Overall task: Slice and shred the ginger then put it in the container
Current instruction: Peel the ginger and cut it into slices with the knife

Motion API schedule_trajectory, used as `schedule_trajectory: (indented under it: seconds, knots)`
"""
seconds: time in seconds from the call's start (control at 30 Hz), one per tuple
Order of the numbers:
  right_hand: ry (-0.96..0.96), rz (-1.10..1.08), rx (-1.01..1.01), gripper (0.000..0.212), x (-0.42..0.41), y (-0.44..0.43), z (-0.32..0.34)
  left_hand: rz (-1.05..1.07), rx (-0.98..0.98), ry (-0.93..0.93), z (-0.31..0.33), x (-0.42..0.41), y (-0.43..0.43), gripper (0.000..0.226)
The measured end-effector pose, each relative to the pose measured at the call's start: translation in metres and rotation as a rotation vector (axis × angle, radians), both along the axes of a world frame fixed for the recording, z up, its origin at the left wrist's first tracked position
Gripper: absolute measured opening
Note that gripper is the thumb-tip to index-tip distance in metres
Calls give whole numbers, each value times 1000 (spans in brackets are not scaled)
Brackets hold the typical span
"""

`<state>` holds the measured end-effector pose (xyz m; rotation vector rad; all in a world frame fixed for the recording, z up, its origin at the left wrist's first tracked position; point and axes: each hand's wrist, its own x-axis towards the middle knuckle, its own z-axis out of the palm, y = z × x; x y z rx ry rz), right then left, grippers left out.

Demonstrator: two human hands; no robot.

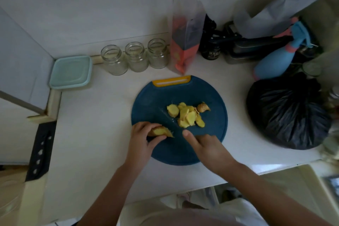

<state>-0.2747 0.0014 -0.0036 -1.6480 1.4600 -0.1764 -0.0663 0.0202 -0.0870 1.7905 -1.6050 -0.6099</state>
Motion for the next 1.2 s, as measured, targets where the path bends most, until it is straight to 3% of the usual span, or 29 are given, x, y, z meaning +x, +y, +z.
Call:
schedule_trajectory:
  seconds: [0.1, 0.23, 0.7, 0.9, 1.07, 1.2]
  knots:
    - [-6, 34, -1, 66, -3, 12, -12, 26, -41, -121, 0, -1, 1, 44]
    - [41, 64, -20, 71, -5, 17, -27, 16, 35, -140, -4, -10, 1, 59]
    - [-4, 40, -83, 64, -2, 43, -45, -7, 64, -250, -17, -10, 3, 55]
    - [-52, 13, -49, 96, -2, 42, -56, -2, 36, -252, -16, -10, 0, 51]
    - [-64, -7, -10, 78, 2, 43, -52, 25, 29, -240, -15, -11, -1, 53]
    - [-30, -37, -56, 98, 5, 49, -54, 28, 11, -244, -16, -11, -1, 49]
